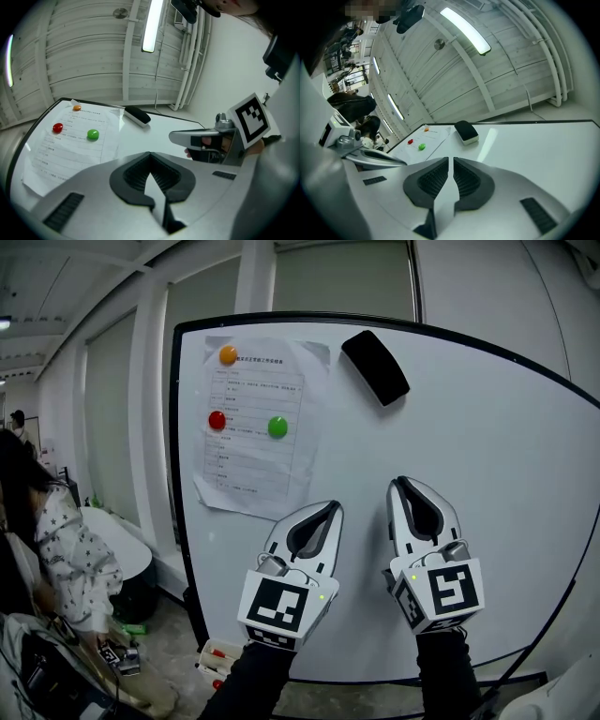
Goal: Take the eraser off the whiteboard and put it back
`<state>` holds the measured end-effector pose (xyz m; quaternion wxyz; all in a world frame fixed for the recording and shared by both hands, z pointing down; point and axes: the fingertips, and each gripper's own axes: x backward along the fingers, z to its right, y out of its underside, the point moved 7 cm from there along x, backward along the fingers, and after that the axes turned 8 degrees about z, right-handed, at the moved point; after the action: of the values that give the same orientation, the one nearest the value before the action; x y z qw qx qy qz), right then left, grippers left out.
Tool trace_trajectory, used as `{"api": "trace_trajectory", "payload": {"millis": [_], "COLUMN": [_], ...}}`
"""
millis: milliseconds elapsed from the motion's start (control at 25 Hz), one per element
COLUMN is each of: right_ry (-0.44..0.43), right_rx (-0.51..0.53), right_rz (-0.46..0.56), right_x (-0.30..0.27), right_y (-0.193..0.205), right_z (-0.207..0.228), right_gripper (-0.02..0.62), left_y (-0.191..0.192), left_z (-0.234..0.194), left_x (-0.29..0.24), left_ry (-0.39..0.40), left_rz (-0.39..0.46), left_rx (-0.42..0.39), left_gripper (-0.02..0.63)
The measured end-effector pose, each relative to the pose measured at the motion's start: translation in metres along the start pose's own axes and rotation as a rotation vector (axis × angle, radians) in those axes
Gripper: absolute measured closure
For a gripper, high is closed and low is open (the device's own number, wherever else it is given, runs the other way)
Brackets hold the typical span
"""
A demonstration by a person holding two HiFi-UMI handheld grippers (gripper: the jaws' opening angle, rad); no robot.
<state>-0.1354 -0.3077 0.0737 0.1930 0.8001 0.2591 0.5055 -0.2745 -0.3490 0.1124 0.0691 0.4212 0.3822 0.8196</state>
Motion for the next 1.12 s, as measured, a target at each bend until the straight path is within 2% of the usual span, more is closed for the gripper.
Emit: {"api": "trace_trajectory", "payload": {"millis": [120,280,360,640,800,1120], "right_ry": [0.006,-0.012,-0.022,-0.009,-0.021,-0.039], "right_rx": [0.033,0.068,0.090,0.161,0.216,0.322], "right_rz": [0.019,0.035,0.040,0.031,0.017,-0.012], "right_x": [-0.011,-0.032,-0.046,-0.089,-0.107,-0.132], "right_y": [-0.004,-0.009,-0.012,-0.024,-0.026,-0.028], "right_z": [0.007,0.017,0.022,0.040,0.045,0.047], "right_gripper": [0.512,0.376,0.342,0.328,0.276,0.273], "left_y": [0.003,0.003,0.003,0.011,0.013,0.014], "left_z": [-0.003,-0.006,-0.008,-0.013,-0.016,-0.020], "left_x": [0.001,0.002,0.003,0.005,0.004,0.005], "left_ry": [-0.012,-0.023,-0.026,-0.036,-0.039,-0.045], "left_rz": [-0.005,-0.008,-0.012,-0.028,-0.030,-0.036], "left_rx": [-0.007,-0.020,-0.025,-0.023,-0.026,-0.035], "left_gripper": [0.600,0.600,0.600,0.600,0.600,0.600]}}
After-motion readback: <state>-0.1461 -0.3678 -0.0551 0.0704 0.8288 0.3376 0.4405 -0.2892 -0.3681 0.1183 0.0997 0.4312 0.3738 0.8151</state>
